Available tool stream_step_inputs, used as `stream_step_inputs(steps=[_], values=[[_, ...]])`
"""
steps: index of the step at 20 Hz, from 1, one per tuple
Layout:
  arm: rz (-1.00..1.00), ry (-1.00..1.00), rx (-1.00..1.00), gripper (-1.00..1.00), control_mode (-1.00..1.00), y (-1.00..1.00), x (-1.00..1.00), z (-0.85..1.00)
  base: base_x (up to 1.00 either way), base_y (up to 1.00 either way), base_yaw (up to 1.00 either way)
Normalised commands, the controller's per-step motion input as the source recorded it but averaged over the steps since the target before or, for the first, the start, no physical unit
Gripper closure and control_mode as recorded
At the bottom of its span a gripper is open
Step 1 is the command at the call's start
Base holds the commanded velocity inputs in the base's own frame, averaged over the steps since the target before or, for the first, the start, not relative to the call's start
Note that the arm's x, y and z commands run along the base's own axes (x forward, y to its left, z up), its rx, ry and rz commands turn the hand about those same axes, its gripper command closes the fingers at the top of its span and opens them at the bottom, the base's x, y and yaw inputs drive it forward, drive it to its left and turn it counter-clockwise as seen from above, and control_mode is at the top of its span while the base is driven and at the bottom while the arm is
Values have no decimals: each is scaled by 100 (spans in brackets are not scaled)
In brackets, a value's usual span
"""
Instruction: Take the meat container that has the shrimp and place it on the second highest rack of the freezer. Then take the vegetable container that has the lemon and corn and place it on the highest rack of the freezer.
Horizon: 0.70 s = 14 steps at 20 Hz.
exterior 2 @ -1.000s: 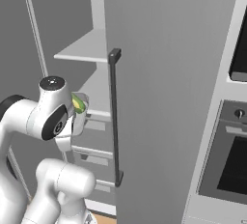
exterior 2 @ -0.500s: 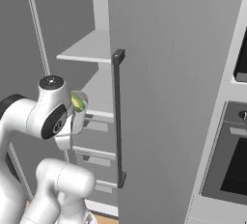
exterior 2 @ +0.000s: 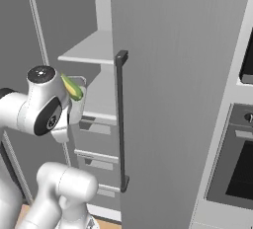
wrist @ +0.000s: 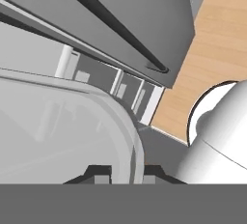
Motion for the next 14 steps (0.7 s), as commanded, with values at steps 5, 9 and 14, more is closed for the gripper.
stream_step_inputs(steps=[5,9,14], values=[[-4,1,3,100,-100,0,26,86,0,0,0],[-6,1,2,100,-100,3,49,43,0,0,0],[-7,0,0,100,-100,21,70,5,0,0,0]])
